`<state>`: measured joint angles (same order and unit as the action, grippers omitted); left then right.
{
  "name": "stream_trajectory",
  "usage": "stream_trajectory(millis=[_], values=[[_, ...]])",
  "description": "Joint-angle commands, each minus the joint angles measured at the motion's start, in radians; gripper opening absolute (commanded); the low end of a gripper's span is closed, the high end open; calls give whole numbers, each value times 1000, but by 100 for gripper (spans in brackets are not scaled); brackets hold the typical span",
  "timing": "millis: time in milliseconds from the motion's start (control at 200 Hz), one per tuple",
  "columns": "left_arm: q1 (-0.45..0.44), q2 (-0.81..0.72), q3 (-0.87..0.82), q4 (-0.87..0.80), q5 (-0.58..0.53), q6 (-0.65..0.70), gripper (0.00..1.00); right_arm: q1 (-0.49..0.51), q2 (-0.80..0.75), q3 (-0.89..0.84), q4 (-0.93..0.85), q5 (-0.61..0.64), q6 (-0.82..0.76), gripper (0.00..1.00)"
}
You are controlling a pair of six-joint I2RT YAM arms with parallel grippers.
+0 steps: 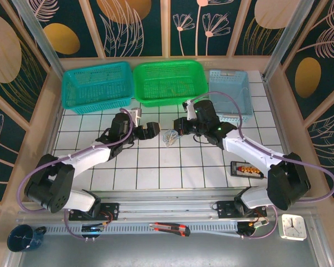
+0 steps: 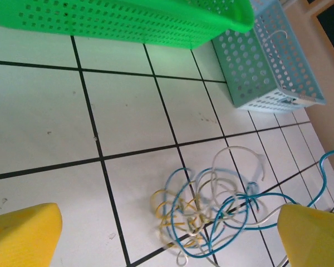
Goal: Untangle the cables
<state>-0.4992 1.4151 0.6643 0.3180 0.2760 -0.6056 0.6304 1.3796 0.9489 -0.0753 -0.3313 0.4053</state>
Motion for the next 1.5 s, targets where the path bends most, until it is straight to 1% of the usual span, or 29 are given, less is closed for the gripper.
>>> stream_trajectory(millis=[0, 195, 360, 530, 731, 926, 1041, 1101, 1181, 1231, 1281, 1411, 1456, 1496], values=[[5, 19, -14, 67, 52, 33, 99, 5, 16, 1, 43, -17, 21, 0], [5, 48, -18, 96, 129, 44, 99, 5, 49, -20, 90, -34, 47, 0], [5, 58, -42, 164, 198, 35, 99, 8, 73, -19, 105, -36, 59, 0], [3, 63, -66, 204, 231, 42, 99, 8, 83, -16, 114, -37, 67, 0], [-24, 92, -58, 229, 235, 54, 99, 7, 68, -13, 114, -38, 77, 0], [-76, 172, 18, 231, 220, 77, 99, 8, 50, -16, 117, -46, 90, 0], [-90, 226, 60, 246, 198, 84, 98, 7, 38, -21, 123, -55, 100, 0], [-95, 252, 72, 257, 182, 83, 94, 6, 31, -22, 125, -62, 108, 0], [-97, 287, 83, 264, 169, 83, 83, 7, 19, -19, 130, -72, 118, 0], [-97, 292, 83, 267, 169, 83, 75, 8, 7, -12, 133, -78, 124, 0], [-98, 333, 75, 274, 170, 84, 65, 5, -4, -2, 136, -87, 132, 0], [-97, 357, 34, 293, 155, 84, 38, -4, -38, 35, 150, -123, 154, 0], [-97, 362, 17, 297, 149, 83, 31, -11, -47, 46, 158, -143, 166, 0], [-97, 365, 4, 300, 145, 81, 28, -20, -55, 55, 169, -165, 180, 0]])
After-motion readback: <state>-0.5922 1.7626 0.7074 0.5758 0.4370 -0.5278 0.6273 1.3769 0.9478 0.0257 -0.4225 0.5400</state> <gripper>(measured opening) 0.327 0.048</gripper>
